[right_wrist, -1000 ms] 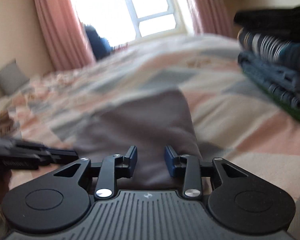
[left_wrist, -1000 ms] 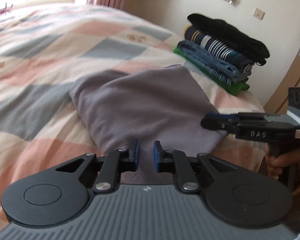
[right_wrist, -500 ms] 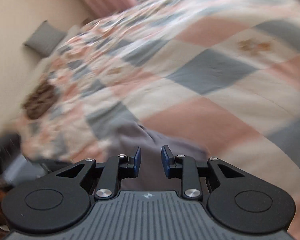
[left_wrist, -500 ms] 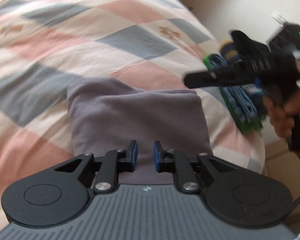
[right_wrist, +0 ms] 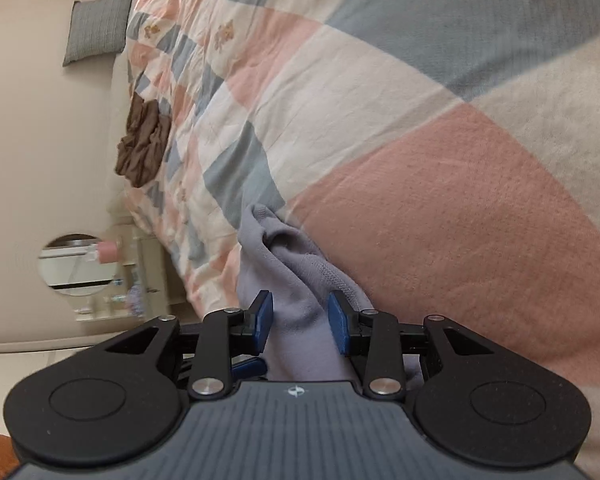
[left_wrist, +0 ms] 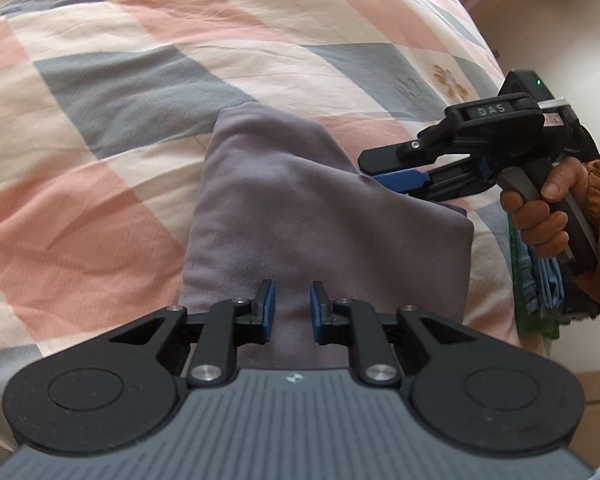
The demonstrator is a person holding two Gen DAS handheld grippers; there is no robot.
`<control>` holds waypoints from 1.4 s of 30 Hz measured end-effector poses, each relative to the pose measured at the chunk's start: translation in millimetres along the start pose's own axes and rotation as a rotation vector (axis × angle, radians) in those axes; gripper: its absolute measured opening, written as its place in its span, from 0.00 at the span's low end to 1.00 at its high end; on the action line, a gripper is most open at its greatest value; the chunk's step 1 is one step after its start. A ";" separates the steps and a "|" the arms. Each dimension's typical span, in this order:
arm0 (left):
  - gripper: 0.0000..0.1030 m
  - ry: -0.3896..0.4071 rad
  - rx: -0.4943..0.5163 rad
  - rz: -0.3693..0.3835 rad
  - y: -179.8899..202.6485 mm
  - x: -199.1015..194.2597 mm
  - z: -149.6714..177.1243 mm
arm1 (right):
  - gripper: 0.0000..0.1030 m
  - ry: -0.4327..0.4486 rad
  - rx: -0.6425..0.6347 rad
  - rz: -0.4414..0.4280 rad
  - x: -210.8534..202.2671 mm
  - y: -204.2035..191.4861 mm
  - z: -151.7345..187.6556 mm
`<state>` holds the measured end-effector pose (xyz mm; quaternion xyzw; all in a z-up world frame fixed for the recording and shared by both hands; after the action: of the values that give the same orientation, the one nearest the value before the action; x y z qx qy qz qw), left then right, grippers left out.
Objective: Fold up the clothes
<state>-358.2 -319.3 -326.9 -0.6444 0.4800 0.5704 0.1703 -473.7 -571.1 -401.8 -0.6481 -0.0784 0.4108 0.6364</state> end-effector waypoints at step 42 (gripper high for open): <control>0.11 0.153 0.249 -0.089 -4.0 23.4 -88.1 | 0.00 0.516 -0.426 0.730 -28.0 -54.5 136.3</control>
<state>-307.3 -394.9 -323.6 -0.6805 0.5294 0.4476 0.2371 -555.1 -475.2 -321.1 -0.8295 0.2315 0.4079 0.3031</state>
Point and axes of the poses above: each gripper's, at about its wrist camera, not at the fingertips, and x roughly the way its jaws point, y to its right, z to its underside, the point moved 2 cm from there along x, roughly the way its jaws point, and after that the axes turned 3 degrees about -z, right-handed, at the moved point
